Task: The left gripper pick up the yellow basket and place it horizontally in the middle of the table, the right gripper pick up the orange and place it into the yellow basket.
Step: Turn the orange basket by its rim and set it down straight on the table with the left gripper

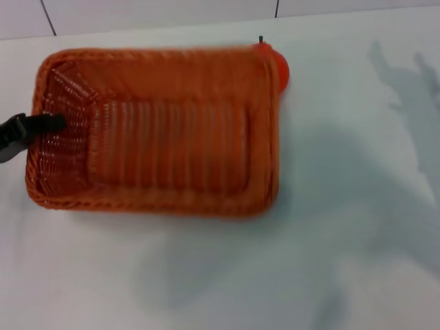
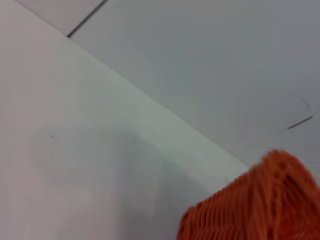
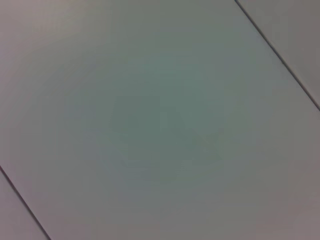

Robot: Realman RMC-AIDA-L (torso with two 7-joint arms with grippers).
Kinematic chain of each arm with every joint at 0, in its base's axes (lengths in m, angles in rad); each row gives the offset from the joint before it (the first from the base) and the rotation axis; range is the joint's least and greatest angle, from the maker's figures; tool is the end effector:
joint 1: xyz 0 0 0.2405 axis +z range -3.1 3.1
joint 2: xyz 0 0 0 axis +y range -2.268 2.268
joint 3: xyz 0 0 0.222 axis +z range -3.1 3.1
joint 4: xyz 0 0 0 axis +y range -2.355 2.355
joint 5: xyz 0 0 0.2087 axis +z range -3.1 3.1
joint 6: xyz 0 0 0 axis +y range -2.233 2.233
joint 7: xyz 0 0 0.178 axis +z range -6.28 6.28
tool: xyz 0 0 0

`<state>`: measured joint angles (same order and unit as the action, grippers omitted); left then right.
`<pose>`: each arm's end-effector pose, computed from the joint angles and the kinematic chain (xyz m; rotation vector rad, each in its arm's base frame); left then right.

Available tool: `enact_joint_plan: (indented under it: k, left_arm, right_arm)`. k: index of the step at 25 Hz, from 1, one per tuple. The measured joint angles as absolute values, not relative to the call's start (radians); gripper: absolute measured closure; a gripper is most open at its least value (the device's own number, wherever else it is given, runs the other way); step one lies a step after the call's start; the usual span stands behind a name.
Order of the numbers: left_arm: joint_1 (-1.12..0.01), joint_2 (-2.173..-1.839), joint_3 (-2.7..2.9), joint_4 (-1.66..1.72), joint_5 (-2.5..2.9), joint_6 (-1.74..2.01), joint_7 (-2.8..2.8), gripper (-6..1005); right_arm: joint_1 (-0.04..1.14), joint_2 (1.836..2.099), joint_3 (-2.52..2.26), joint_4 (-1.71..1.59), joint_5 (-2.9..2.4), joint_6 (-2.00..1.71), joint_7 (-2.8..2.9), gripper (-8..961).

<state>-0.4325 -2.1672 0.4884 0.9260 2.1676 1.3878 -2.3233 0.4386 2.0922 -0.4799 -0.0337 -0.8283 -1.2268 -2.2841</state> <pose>-0.2803 0.3392 0.0316 -1.9382 -1.7592 -0.7761 0.3349 0.3404 0.0427 -1.0657 -1.2857 -1.3398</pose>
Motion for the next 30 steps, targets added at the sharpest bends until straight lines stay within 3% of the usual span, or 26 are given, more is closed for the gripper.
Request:
enact_joint_plan:
  k: [3,15,23,30]
  left_arm:
    - [-0.433,-2.166,0.489,0.914,2.167,1.409,-2.327,816]
    - [-0.404,-2.158,0.480,0.906,2.166,1.474,-2.327,358]
    - [-0.395,-2.148,0.477,0.904,2.166,1.589,-2.327,248]
    - [-0.397,-2.145,0.477,0.901,2.166,1.595,-2.317,250]
  right_arm:
    - [0.439,2.092,-0.480,-0.034,-0.828,-1.227,-2.284,87]
    - [0.441,2.094,-0.486,-0.034,-0.832,-1.227,-2.284,99]
    - [0.447,2.093,-0.487,-0.034,-0.834,-1.227,-2.284,107]
    - [0.451,2.091,-0.500,-0.037,-0.839,-1.214,-2.284,114]
